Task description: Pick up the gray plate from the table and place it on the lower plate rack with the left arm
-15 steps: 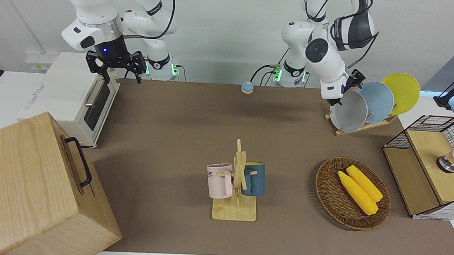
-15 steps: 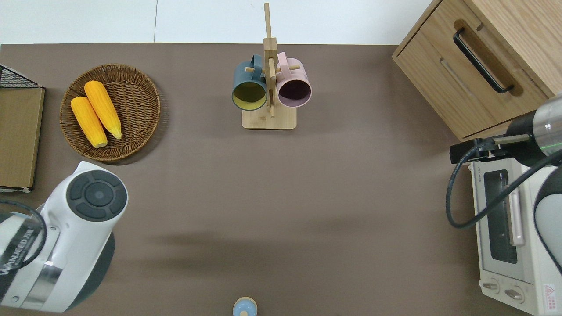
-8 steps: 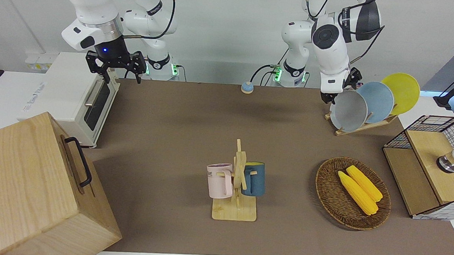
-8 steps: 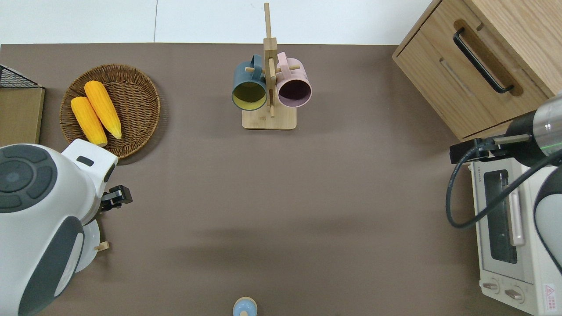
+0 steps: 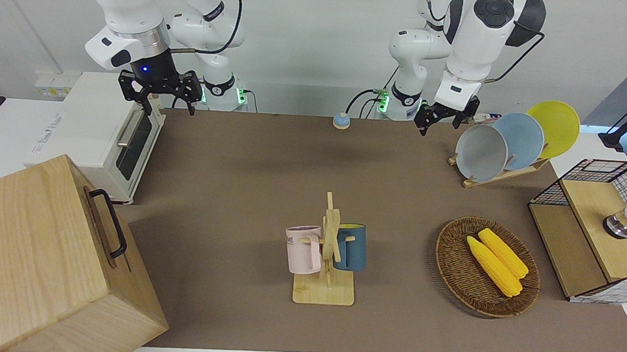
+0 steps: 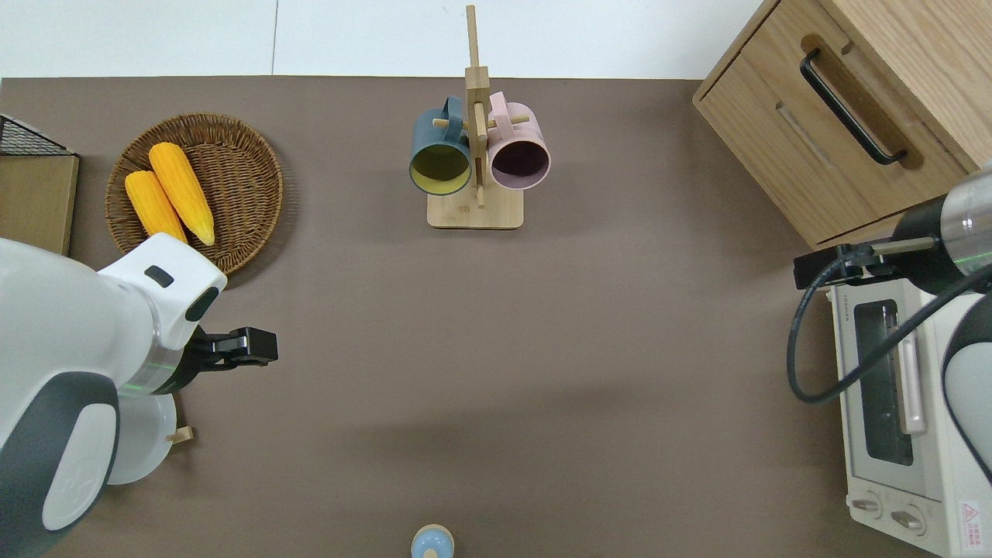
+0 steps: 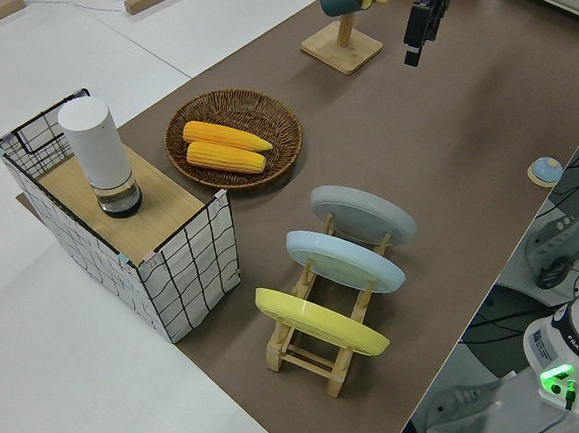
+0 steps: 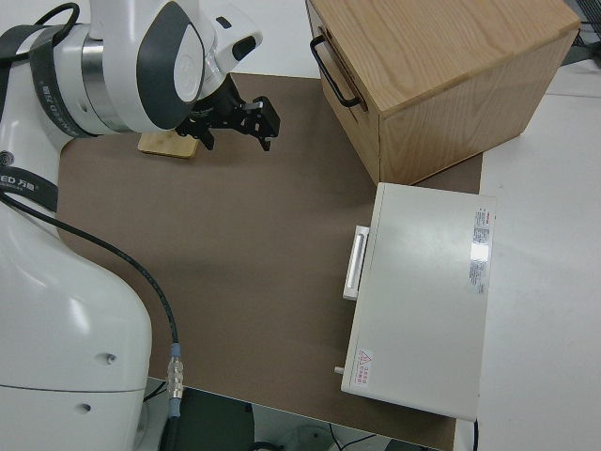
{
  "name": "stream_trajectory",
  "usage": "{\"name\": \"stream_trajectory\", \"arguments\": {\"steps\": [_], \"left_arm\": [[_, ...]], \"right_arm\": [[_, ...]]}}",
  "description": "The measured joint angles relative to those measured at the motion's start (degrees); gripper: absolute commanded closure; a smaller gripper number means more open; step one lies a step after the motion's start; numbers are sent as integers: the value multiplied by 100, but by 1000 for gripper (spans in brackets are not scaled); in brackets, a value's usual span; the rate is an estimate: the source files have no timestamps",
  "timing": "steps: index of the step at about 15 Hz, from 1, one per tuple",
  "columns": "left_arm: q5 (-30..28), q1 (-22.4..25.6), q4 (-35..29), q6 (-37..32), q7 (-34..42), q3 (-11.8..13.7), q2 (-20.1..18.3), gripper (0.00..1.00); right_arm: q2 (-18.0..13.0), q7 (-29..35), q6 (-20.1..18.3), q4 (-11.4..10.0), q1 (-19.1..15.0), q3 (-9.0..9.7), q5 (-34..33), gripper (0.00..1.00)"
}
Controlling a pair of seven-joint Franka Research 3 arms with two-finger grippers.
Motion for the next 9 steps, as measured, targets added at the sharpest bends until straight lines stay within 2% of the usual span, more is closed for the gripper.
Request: {"name": "stream_trajectory", "arguments": {"steps": [3, 9], "left_arm": [[-219, 5, 24, 155, 836, 50, 0, 0], [-678, 7, 119, 253, 1158, 310, -5, 0]], "right_arm": [[0, 0, 0, 0, 0, 0, 0, 17], [0, 0, 0, 0, 0, 0, 0, 17]]}}
